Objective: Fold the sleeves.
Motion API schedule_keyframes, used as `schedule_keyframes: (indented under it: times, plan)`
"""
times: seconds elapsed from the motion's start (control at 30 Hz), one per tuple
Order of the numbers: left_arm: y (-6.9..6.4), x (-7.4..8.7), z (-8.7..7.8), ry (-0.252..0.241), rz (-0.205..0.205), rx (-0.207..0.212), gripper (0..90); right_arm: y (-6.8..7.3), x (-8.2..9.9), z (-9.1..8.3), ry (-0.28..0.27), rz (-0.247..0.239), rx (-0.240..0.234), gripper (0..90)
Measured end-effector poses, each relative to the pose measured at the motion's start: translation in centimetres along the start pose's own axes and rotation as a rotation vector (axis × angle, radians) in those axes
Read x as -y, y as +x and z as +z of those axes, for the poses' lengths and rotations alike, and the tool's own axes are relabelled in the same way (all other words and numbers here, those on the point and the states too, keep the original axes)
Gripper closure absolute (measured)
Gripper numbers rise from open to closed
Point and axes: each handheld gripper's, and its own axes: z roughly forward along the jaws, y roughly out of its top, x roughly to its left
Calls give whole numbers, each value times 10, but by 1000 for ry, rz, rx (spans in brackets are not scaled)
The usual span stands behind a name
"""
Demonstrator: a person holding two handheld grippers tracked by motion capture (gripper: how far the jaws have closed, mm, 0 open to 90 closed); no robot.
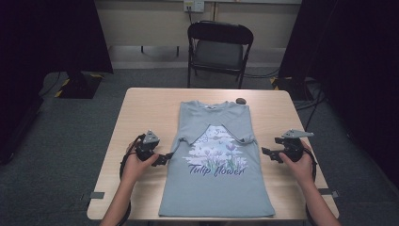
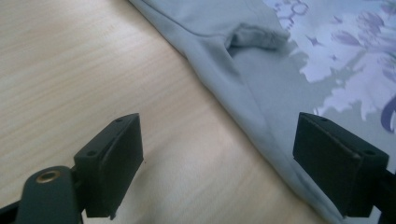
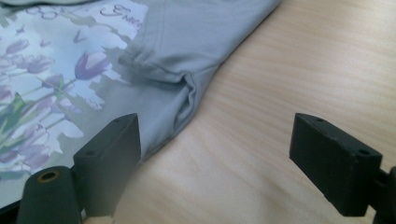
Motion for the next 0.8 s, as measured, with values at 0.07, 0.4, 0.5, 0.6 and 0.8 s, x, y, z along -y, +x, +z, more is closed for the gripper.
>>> schedule_keyframes:
  times: [0.07, 0.4, 0.5, 0.6, 0.8]
  plan:
    - [-2, -3, 3, -8, -3, 4, 160, 2, -2, 1, 5, -9, 7, 166]
    - [-8, -10, 10, -8, 26, 25, 158, 2, -1, 3, 26, -31, 24, 167]
    - [-6, -13, 10, -16, 25, 24, 158, 2, -1, 2, 23, -32, 20, 167]
    - [-7, -15, 12, -18, 20, 30, 159, 2, -1, 2, 21, -33, 19, 168]
    - [-7, -18, 14, -16, 21, 34, 162, 3, -3, 2, 24, -38, 16, 174]
